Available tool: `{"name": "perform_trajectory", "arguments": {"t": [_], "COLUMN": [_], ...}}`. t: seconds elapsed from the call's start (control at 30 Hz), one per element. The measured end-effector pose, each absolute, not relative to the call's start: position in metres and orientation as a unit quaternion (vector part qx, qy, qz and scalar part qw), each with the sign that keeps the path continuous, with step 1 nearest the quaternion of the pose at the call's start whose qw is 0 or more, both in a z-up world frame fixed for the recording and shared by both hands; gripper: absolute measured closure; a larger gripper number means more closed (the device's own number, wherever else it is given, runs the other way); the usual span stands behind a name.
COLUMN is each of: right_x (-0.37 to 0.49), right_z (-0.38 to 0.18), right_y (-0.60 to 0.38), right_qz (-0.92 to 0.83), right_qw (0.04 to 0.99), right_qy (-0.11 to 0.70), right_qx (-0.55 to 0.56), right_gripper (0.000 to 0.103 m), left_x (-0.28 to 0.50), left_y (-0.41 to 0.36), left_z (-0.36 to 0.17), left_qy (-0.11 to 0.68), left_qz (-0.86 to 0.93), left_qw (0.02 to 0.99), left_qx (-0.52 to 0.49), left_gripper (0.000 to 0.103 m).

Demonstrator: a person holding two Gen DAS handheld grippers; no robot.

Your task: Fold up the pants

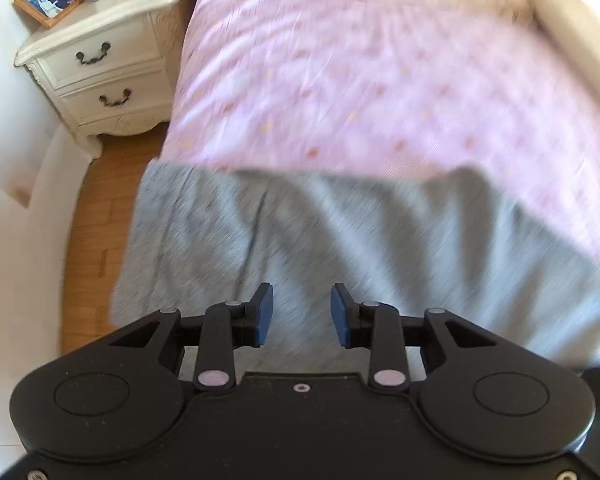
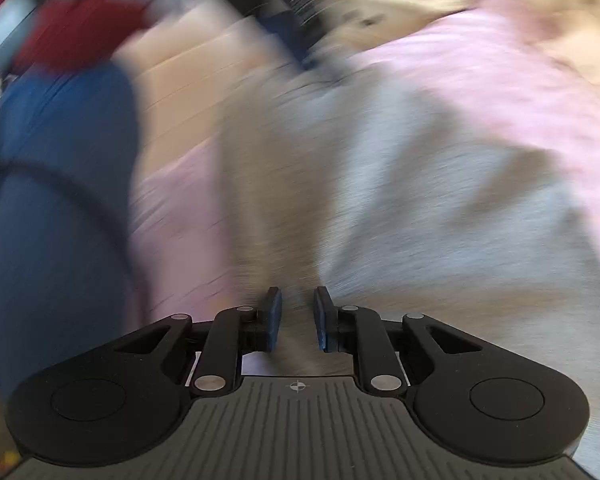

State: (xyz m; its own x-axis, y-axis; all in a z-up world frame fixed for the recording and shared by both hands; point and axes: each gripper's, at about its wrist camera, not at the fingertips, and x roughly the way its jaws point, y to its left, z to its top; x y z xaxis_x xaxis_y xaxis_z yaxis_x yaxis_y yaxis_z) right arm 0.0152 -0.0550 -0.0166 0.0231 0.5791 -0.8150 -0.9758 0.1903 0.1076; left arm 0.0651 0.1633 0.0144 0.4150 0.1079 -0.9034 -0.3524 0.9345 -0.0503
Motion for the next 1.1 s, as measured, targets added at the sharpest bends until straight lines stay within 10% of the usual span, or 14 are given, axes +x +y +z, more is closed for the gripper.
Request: {"name": "perform_trajectory", "arguments": {"t": [0.57,1.1], "right_x": [0.166,0.075], "right_z": [0.017,-0.016], "right_y": [-0.080,-0.038], "right_qz": [0.371,0.467], "right_qw": [0.850,0.780], "right_qy": [0.371,0.353], "right_qx": [-0.052,-0.223], "right_gripper": [0.074,0.072], "left_x": [0.080,0.071], "left_y": [0.160,0.164], "left_z": [-0.033,-0.029], "left_qy": [0.541,0.521], "left_qz": [0.150,0.144], "left_qw": [0.815,0.824], "left_qx": [-0.145,-0.168], "left_gripper": [0.057,0.055]}}
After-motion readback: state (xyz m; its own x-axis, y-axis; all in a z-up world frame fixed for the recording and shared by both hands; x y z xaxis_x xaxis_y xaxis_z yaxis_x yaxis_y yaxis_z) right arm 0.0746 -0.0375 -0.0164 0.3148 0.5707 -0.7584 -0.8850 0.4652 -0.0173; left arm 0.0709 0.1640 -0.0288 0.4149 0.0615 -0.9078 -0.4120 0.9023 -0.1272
